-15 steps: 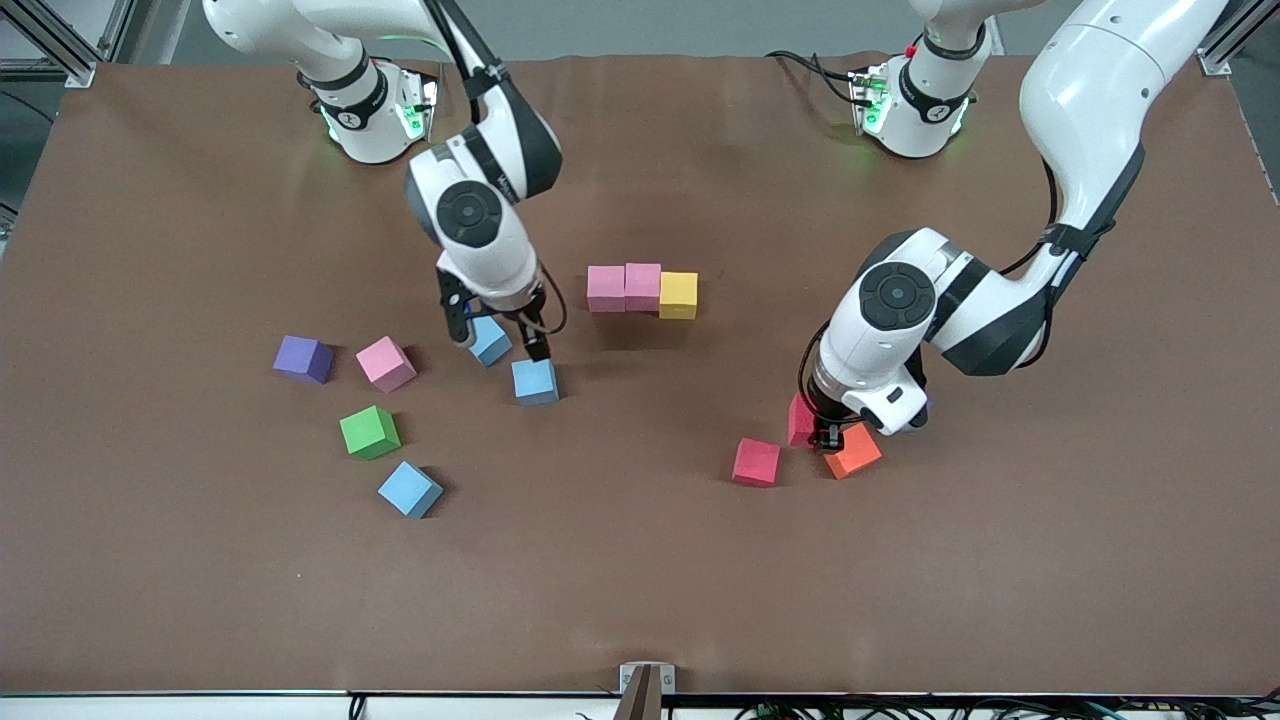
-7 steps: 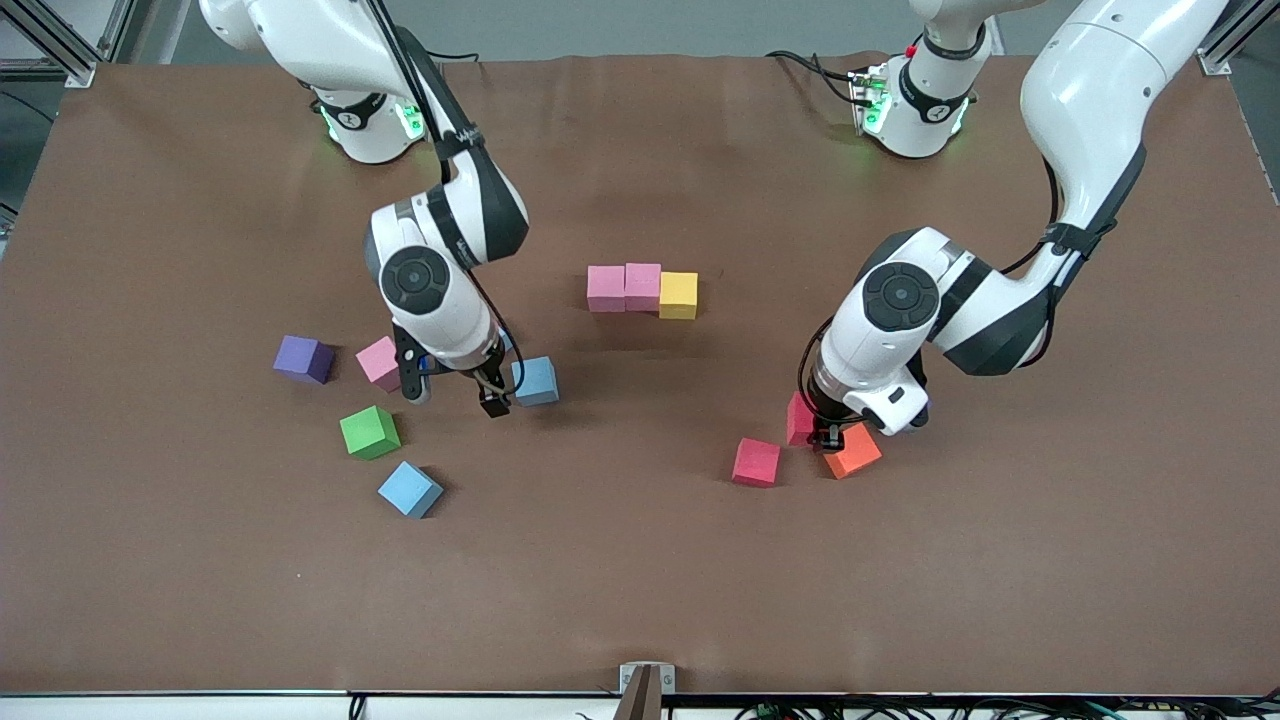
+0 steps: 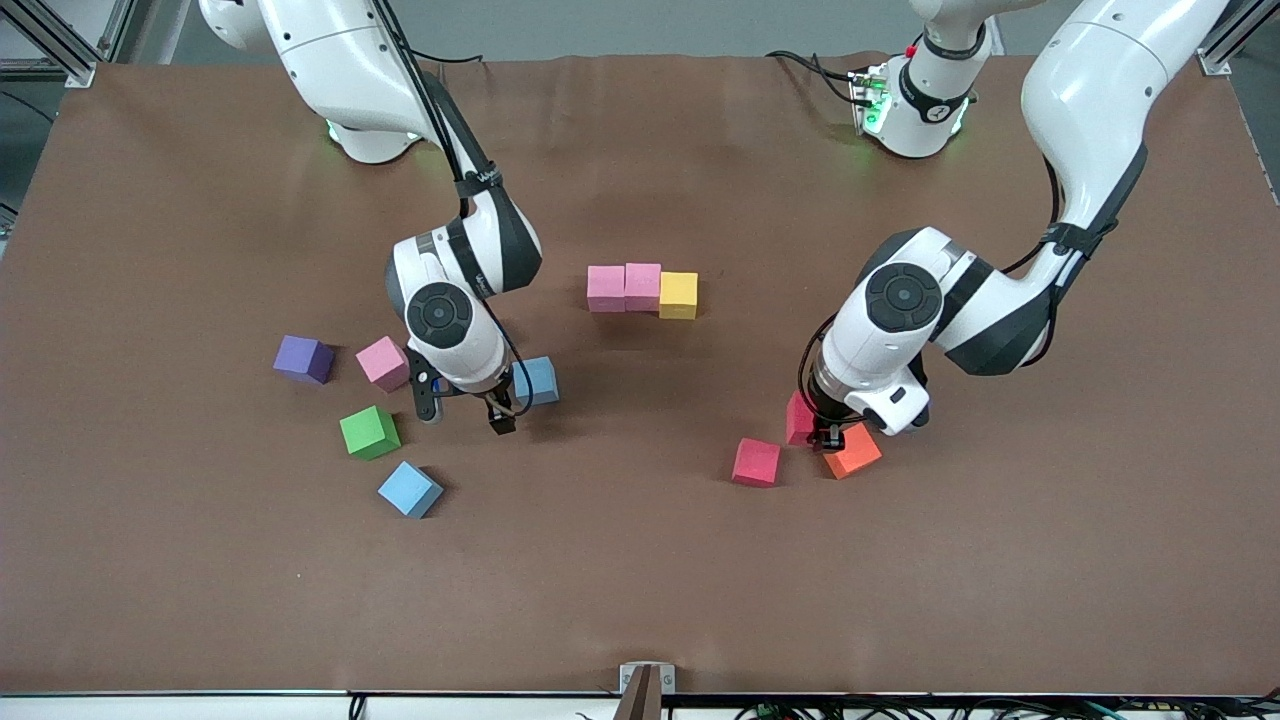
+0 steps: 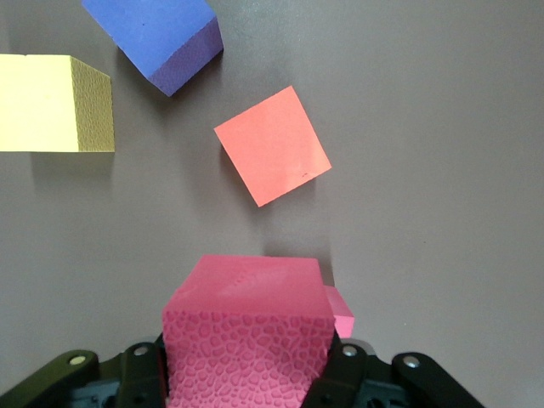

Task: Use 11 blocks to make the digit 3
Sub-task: 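Lower the right gripper onto a blue cube and grasp it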

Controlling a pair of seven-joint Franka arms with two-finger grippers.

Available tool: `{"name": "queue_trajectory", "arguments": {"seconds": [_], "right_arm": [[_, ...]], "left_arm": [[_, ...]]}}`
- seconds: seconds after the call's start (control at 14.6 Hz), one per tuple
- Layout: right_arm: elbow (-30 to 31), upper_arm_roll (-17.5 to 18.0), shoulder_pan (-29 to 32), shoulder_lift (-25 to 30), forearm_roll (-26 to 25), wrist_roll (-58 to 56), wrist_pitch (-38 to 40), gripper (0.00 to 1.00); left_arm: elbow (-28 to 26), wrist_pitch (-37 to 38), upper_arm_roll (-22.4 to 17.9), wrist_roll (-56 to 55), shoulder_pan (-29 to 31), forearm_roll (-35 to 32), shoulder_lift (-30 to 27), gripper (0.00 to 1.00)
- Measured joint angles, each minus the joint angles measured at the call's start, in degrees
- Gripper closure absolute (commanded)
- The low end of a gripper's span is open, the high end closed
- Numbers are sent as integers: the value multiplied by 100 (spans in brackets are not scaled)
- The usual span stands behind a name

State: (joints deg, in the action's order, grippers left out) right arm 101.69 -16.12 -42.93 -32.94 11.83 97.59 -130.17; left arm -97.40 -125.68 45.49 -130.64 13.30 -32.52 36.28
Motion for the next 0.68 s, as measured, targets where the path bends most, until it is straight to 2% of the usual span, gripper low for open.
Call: {"name": "queue_trajectory", "arguments": {"seconds": [0.21,0.68], "right_arm": [[0,15,-20,-57,262,1,-77,0],[0,62,-84,-120,403,406,-78,1]], "left_arm": [[0,1,0,0,21,0,0,56],[0,1,0,0,31,0,0,56]]}}
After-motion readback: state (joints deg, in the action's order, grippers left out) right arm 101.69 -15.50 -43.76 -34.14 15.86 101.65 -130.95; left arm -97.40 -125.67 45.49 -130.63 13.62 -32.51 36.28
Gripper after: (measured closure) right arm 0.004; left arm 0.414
